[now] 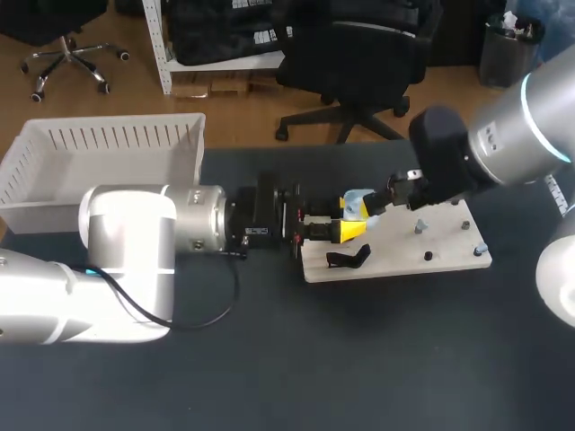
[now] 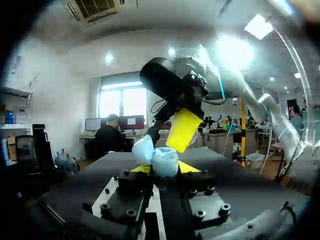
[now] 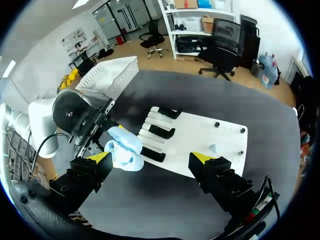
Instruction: Pick up each earbud case from the left stands, insert the matching earbuds, close the lid, and place the case in the box.
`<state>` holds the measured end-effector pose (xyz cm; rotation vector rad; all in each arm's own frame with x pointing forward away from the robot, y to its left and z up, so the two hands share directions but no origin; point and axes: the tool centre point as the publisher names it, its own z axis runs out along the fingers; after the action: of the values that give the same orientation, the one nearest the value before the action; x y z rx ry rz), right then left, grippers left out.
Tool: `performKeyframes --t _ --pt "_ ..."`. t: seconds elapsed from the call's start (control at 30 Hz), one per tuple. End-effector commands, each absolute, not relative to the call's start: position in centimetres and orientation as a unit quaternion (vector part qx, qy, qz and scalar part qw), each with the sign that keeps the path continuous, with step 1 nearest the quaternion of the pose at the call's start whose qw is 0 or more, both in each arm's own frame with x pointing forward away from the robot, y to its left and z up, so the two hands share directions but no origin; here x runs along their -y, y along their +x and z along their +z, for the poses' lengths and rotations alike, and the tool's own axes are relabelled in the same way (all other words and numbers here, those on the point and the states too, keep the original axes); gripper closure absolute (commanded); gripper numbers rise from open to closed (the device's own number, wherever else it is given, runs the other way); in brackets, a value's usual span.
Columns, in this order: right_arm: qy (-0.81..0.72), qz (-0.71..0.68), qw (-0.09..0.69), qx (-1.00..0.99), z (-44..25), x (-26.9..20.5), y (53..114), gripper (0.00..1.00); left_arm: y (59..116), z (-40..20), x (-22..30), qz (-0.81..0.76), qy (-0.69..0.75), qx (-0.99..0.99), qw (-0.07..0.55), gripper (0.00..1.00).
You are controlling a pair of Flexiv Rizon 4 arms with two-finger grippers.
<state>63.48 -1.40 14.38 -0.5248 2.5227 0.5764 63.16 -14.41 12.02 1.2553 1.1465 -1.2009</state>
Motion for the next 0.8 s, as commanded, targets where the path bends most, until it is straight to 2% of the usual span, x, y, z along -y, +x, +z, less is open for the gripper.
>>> performKeyframes --t 0.03,0.2,0.33,0.6,0.8 --pt "-0.187 0.202 0.266 -0.924 15.2 1.6 63.2 0.00 63.2 12.0 14.4 -0.498 0.520 -0.475 0.506 1.00" --pt "-0.205 0.172 0.296 -0.917 16.8 3.1 63.4 0.00 63.2 12.0 14.4 -0.498 0.520 -0.475 0.506 1.00" --pt "-0.215 0.091 0.306 -0.923 17.2 6.0 63.9 0.00 63.2 12.0 14.4 -0.498 0.520 -0.475 0.506 1.00" --pt "-0.198 -0.058 0.238 -0.949 14.9 12.2 64.3 0.00 63.2 12.0 14.4 -0.498 0.520 -0.475 0.506 1.00" --pt "-0.173 -0.070 0.180 -0.966 11.1 14.8 64.3 0.00 63.2 12.0 14.4 -0.498 0.520 -0.475 0.506 1.00"
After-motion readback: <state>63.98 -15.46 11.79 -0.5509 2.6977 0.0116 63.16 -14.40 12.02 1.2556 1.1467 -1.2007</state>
